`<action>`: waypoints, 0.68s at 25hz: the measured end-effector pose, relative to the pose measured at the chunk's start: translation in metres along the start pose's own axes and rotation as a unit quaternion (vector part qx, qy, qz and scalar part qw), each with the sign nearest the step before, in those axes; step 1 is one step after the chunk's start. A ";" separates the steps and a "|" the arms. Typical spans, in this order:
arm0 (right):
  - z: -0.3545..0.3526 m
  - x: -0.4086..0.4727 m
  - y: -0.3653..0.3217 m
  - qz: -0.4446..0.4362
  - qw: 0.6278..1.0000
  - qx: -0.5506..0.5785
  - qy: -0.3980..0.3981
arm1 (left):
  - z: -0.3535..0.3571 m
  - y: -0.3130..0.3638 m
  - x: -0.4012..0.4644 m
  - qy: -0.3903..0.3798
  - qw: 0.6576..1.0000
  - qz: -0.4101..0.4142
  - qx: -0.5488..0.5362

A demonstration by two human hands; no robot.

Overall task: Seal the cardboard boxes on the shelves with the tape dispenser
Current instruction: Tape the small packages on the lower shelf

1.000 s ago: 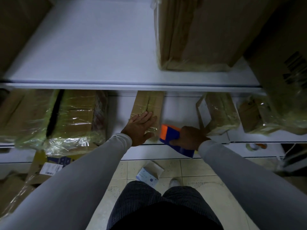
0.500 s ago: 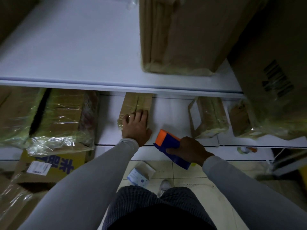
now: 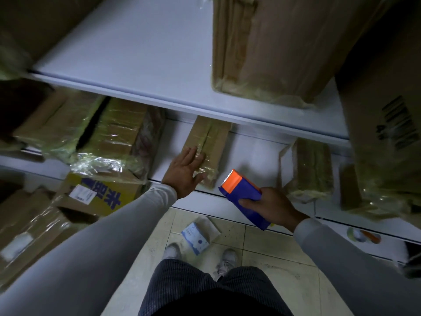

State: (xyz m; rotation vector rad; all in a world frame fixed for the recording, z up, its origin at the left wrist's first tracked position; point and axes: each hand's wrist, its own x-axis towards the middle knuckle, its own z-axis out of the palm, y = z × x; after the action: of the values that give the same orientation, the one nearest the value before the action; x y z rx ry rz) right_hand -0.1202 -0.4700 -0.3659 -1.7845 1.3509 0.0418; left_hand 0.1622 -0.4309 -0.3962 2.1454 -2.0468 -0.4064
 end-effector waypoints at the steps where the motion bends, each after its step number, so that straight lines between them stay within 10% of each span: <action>1: 0.002 0.001 0.001 0.001 1.000 -0.006 -0.003 | 0.001 0.004 0.004 -0.007 1.000 -0.009 0.001; 8: 0.006 -0.017 0.002 0.002 0.999 0.050 0.009 | -0.016 0.019 0.012 -0.036 0.998 0.011 -0.044; 17: 0.056 -0.021 -0.095 0.001 0.994 0.091 0.061 | -0.105 -0.071 -0.048 0.105 0.992 0.062 0.032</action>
State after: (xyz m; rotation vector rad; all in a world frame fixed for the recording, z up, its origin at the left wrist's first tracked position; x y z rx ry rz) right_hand -0.0281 -0.4152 -0.3322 -1.6530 1.3960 -0.1856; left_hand 0.2595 -0.3872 -0.3123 1.9835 -2.0838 -0.0955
